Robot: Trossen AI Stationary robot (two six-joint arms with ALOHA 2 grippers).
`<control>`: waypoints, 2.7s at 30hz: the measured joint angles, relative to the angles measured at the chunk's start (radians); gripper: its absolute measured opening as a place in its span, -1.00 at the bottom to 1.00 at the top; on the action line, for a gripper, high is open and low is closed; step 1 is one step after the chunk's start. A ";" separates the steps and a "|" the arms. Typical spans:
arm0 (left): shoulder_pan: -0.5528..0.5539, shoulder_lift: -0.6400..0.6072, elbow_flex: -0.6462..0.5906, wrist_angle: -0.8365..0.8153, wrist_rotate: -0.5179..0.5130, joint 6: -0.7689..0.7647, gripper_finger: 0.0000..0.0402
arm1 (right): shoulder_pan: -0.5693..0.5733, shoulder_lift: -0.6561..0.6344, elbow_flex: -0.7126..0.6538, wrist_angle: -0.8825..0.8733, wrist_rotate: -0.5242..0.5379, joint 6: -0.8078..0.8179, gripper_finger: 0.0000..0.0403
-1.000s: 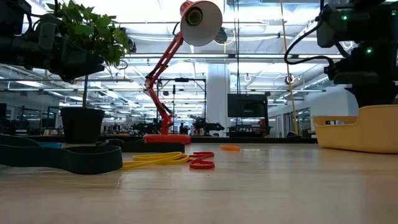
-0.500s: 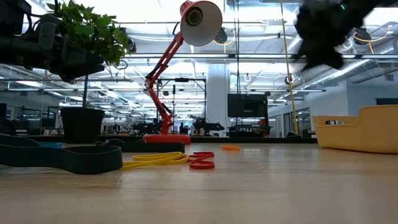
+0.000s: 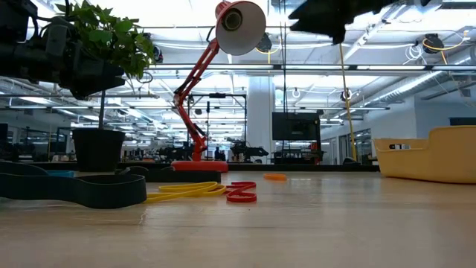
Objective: Pick and place rubber bands into bin
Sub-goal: Put the orange rubber band into the yellow bin
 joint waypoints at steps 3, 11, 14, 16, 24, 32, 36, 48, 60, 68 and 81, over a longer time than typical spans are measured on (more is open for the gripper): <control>0.000 0.000 0.000 0.000 0.000 -0.003 0.13 | -0.001 0.067 0.008 0.001 0.005 -0.018 -0.31; 0.000 0.000 0.000 0.000 0.000 -0.003 0.13 | -0.055 0.298 0.008 -0.007 0.000 0.052 -0.33; 0.000 0.000 0.000 0.000 -0.003 0.001 0.13 | -0.073 0.382 0.008 -0.007 -0.002 0.091 -0.34; 0.000 0.000 0.000 0.000 -0.003 0.023 0.13 | -0.082 0.431 0.008 -0.006 -0.002 0.119 -0.33; 0.000 0.000 0.000 0.000 -0.003 0.097 0.13 | -0.094 0.588 0.008 -0.005 -0.004 0.239 -0.34; 0.000 0.000 0.000 0.000 -0.004 0.103 0.13 | -0.095 0.702 0.008 0.014 -0.011 0.298 -0.33; 0.000 0.000 0.000 0.000 -0.004 0.103 0.13 | -0.109 0.730 0.009 0.028 -0.070 0.339 -0.33; 0.000 0.000 0.000 -0.001 -0.004 0.100 0.13 | -0.135 0.748 0.010 0.018 -0.119 0.371 -0.79; 0.000 0.000 0.000 -0.001 -0.004 0.100 0.13 | -0.135 0.701 0.005 0.024 -0.147 0.340 -0.99; 0.000 0.000 0.000 0.000 -0.004 0.101 0.13 | -0.134 0.423 0.005 0.024 -0.145 0.309 -1.00; 0.000 0.000 0.000 0.000 -0.004 0.103 0.13 | -0.096 -0.042 0.006 -0.075 0.192 0.133 -1.00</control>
